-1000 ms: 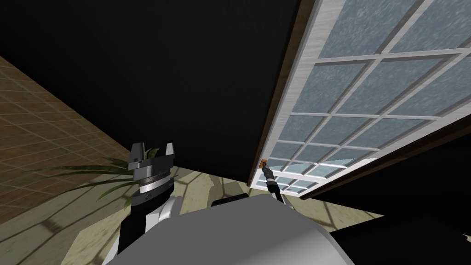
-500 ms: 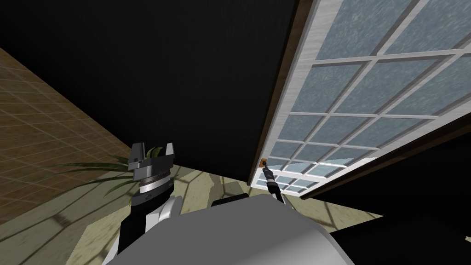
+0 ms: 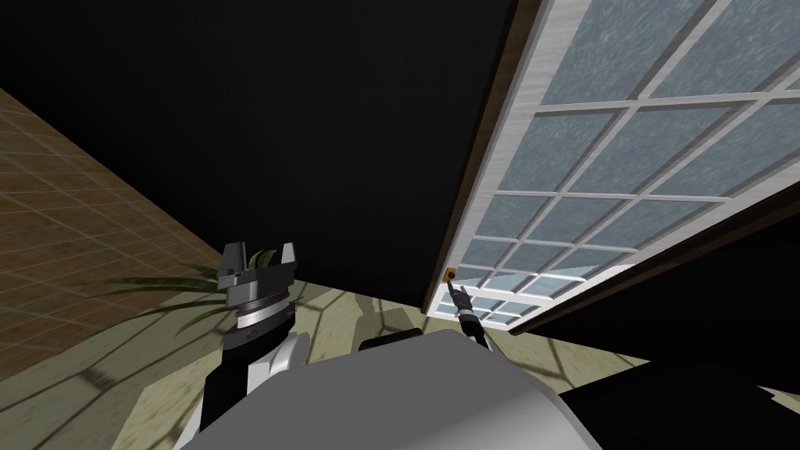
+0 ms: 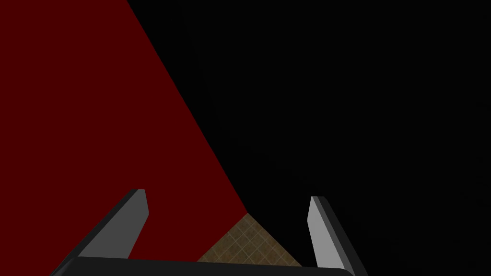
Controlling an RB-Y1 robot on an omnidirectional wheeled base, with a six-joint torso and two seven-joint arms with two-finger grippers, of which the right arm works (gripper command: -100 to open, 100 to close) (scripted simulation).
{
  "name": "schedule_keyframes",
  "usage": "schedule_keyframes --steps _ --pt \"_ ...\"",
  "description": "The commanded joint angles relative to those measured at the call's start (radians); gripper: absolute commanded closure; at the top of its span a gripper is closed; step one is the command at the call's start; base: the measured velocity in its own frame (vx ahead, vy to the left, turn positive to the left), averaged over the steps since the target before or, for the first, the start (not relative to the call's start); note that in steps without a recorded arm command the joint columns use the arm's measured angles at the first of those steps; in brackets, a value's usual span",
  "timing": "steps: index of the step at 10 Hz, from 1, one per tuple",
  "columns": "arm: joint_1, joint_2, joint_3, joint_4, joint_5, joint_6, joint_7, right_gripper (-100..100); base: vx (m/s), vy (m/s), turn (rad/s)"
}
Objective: Pull the door open
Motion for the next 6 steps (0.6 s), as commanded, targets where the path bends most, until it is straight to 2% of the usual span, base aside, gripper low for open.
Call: schedule_keyframes --steps 1,2,3,5,6 --pt "0.023 -0.007 -0.003 -0.012 0.01 -0.01 0.05 -100 -0.012 0.04 -0.015" --pt "0.038 -0.014 -0.005 -0.013 0.018 -0.022 0.076 -100 -0.021 0.054 -0.032" --pt "0.038 -0.014 -0.005 -0.013 0.018 -0.022 0.09 -100 -0.015 0.043 -0.019" --pt "0.069 -0.029 -0.01 -0.015 0.036 -0.045 0.155 -100 -0.012 0.055 -0.025" --pt "0.069 -0.029 -0.01 -0.015 0.036 -0.045 0.17 -100 -0.015 0.052 -0.022"
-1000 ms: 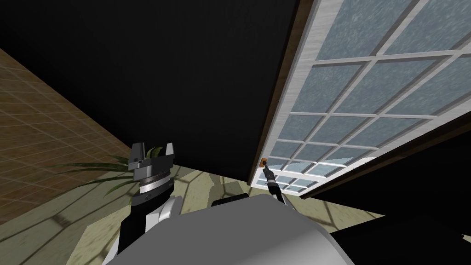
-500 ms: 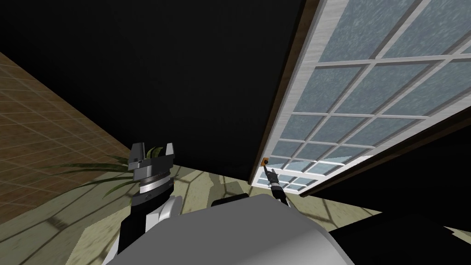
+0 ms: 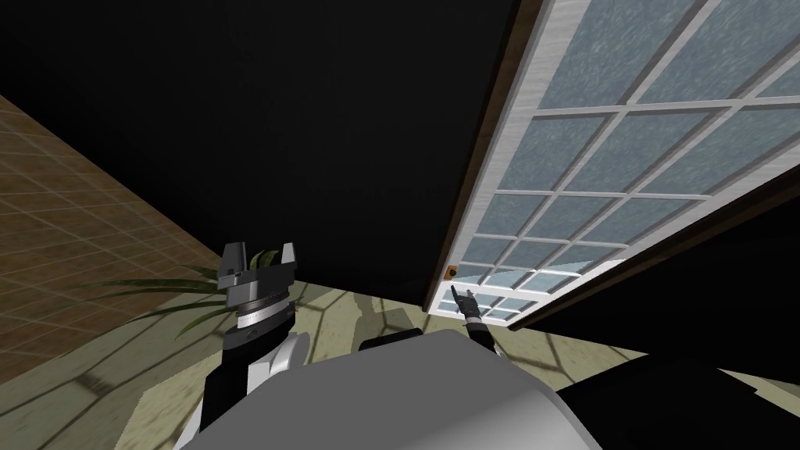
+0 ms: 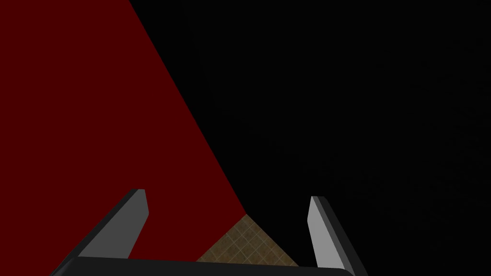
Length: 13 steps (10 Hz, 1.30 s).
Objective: Pull the door open
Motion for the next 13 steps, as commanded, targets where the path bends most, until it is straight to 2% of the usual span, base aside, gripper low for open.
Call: schedule_keyframes --steps 1,4,6,8,13 --pt "0.02 -0.008 -0.003 -0.012 0.009 -0.005 0.049 -100 -0.012 0.04 -0.02" --pt "0.054 -0.025 -0.008 -0.013 0.029 -0.03 0.126 -100 -0.009 0.057 -0.028" --pt "0.068 -0.031 -0.01 -0.013 0.037 -0.039 0.155 -100 -0.014 0.047 -0.016" --pt "0.063 -0.028 -0.013 -0.017 0.034 -0.03 0.15 -100 0.055 0.001 0.008" --pt "0.039 -0.022 -0.024 -0.005 0.029 -0.016 0.163 -100 0.18 -0.069 0.033"
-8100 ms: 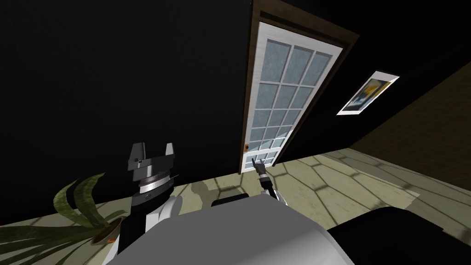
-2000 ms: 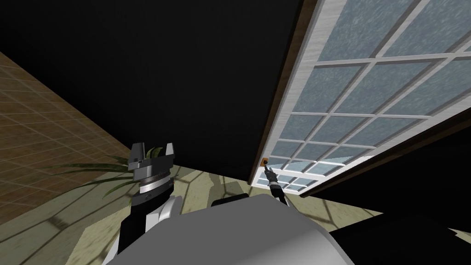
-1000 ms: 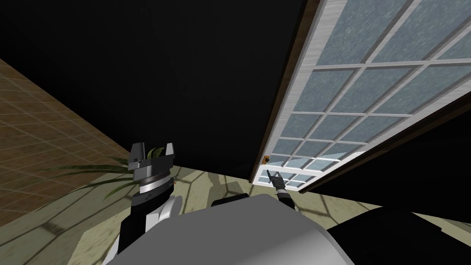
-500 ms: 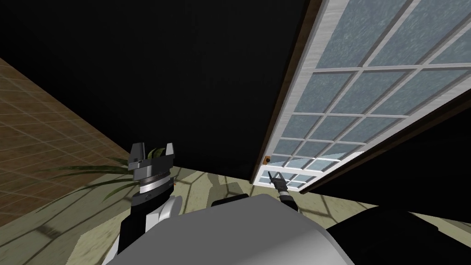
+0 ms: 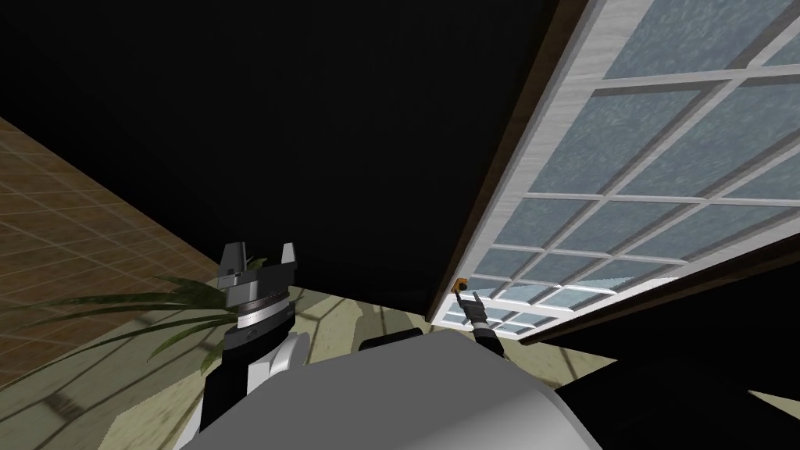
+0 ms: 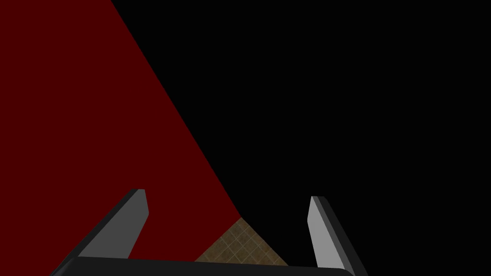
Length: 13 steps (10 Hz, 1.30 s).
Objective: Pull the door open
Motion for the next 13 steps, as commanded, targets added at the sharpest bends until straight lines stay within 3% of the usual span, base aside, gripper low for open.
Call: schedule_keyframes --steps 1,3,4,9,13 --pt "-0.009 0.002 -0.004 0.006 -0.001 0.004 0.005 -100 0.169 -0.075 0.03" --pt "-0.009 0.001 -0.004 0.006 -0.002 0.004 0.004 -100 0.114 -0.051 0.011" --pt "-0.009 0.001 -0.004 0.006 -0.002 0.004 0.004 100 -0.012 0.007 0.0" --pt "-0.009 0.001 -0.004 0.006 -0.002 0.004 0.004 100 -0.011 0.004 0.002" --pt "-0.013 0.003 0.008 0.004 -0.021 0.008 -0.091 100 -0.027 -0.008 0.027"
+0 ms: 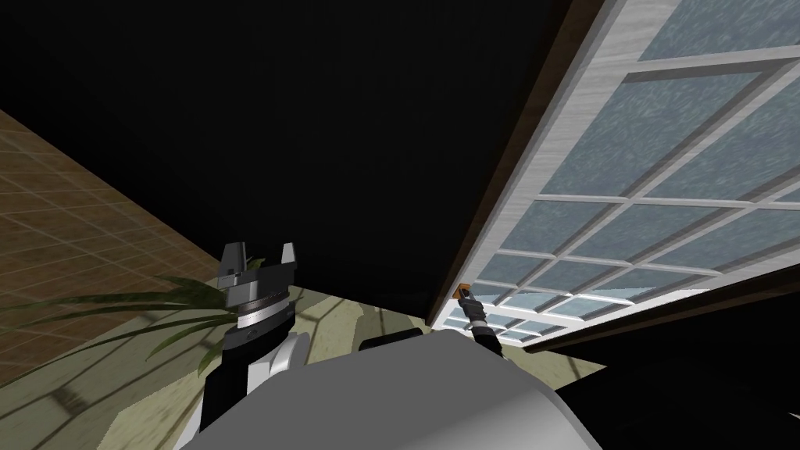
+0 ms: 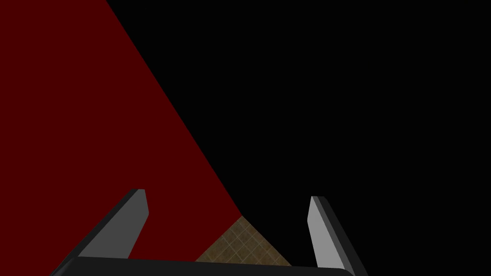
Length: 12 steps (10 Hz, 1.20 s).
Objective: Pull the door open
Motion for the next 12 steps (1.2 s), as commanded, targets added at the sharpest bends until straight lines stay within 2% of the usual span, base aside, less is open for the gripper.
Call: schedule_keyframes --steps 1,5,6,9,10,12 --pt "-0.002 0.001 0.005 0.0 -0.009 0.0 -0.044 100 -0.037 -0.006 0.027" --pt "-0.007 0.002 0.019 -0.002 -0.034 0.003 -0.15 100 -0.039 -0.006 0.028" --pt "-0.007 0.002 0.019 -0.002 -0.034 0.003 -0.156 100 -0.032 -0.011 0.016" --pt "-0.011 0.003 0.031 -0.005 -0.057 0.006 -0.245 100 -0.042 -0.008 0.03" --pt "-0.011 0.003 0.031 -0.005 -0.057 0.006 -0.254 100 -0.034 -0.006 0.015" --pt "-0.015 0.003 0.041 -0.007 -0.076 0.009 -0.317 100 -0.039 -0.012 0.039"
